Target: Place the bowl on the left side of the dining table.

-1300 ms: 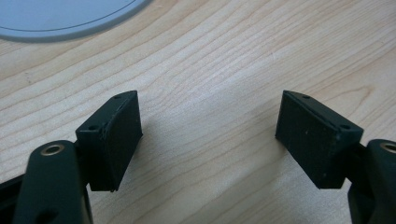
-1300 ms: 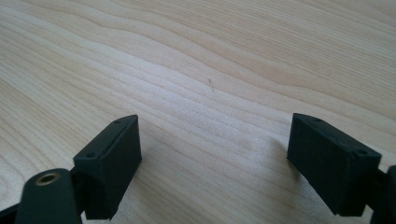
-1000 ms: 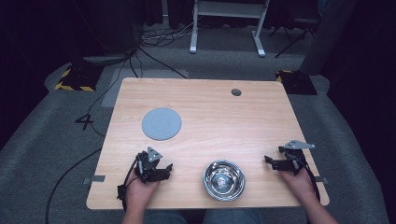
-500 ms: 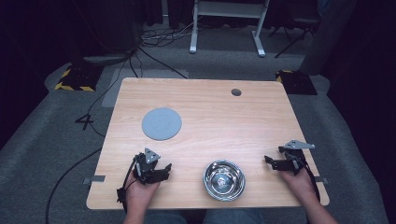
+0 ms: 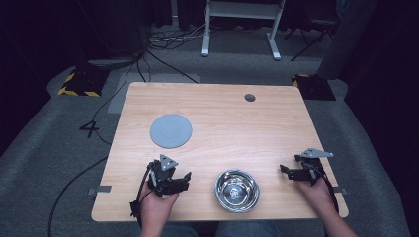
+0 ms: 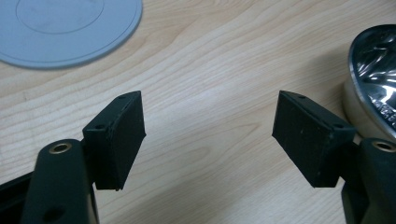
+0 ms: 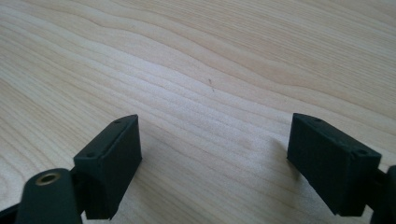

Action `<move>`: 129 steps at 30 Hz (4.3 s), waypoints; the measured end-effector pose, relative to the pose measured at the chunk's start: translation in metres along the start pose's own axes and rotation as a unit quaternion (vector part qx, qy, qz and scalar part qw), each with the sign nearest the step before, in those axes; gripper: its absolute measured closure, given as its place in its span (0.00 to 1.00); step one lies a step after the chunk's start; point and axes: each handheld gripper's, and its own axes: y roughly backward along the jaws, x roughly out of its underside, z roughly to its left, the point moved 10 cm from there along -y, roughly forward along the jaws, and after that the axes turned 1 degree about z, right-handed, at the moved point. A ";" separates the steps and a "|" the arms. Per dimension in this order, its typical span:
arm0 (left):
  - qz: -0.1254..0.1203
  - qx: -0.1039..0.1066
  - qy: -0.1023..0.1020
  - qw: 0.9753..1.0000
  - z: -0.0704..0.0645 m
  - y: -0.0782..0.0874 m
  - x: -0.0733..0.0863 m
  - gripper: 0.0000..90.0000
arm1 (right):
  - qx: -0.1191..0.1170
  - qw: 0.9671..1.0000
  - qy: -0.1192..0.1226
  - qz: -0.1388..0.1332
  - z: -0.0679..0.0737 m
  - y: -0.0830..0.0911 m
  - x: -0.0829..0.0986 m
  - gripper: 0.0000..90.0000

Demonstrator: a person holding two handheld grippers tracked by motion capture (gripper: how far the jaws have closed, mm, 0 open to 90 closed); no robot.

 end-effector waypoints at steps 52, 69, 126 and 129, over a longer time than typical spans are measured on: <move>0.111 0.109 -0.042 0.987 -0.106 -0.074 -0.020 0.54 | 0.000 1.000 -0.004 0.002 0.001 0.001 0.001 0.20; 0.141 0.129 -0.029 0.981 -0.106 -0.081 -0.014 0.87 | -0.003 1.000 -0.007 -0.001 0.002 0.001 0.000 0.20; 0.032 0.033 0.037 0.998 -0.016 -0.040 -0.101 0.92 | -0.007 1.000 -0.004 -0.002 0.004 0.002 0.001 0.21; 0.030 0.028 0.044 0.998 -0.009 -0.040 -0.105 0.92 | -0.007 1.000 -0.004 -0.002 0.004 0.002 0.001 0.21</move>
